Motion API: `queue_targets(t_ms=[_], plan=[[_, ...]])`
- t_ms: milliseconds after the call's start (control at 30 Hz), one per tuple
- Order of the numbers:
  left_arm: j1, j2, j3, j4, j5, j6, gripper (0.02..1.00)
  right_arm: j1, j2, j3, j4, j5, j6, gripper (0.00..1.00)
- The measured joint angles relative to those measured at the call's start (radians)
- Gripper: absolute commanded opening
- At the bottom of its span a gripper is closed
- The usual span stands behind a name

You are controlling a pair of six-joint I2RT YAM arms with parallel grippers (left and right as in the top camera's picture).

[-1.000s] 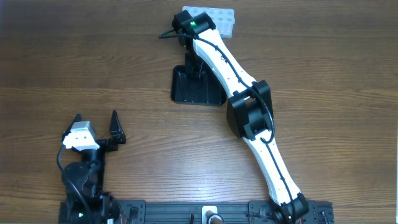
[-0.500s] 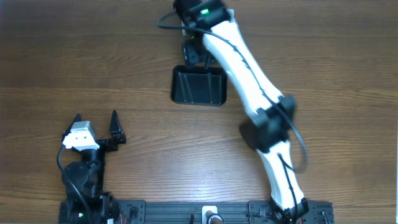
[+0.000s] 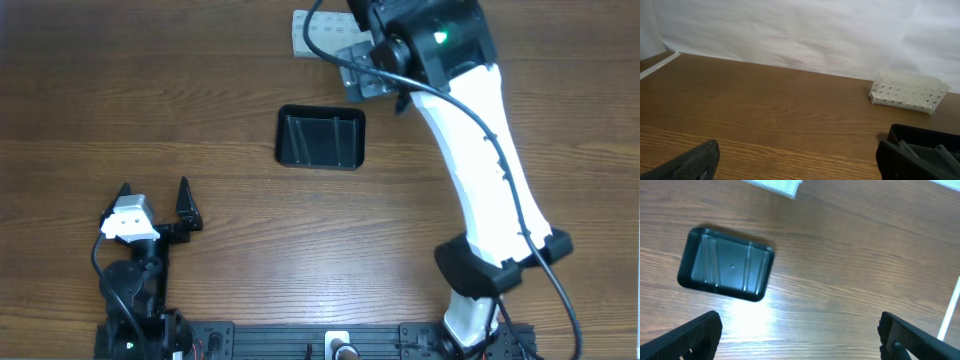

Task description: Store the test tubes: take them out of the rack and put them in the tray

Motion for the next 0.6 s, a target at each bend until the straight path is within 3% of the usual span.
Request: queue_targets(t_ms=[300,467,600], plan=[[0.0,0.0,0.0,0.0,0.0,0.0,0.998,-0.03,-0.376,-0.356,0.025,0.032,-0.009,0.991],[0.0,0.0,0.0,0.0,0.0,0.0,0.996,-0.047,-0.652,-0.717,0.228,0.04,-0.009,0.993],[0.0,0.0,0.0,0.0,0.0,0.0,0.996,-0.074,-0.858,-1.045,0.529,0.04,-0.011,0.993]])
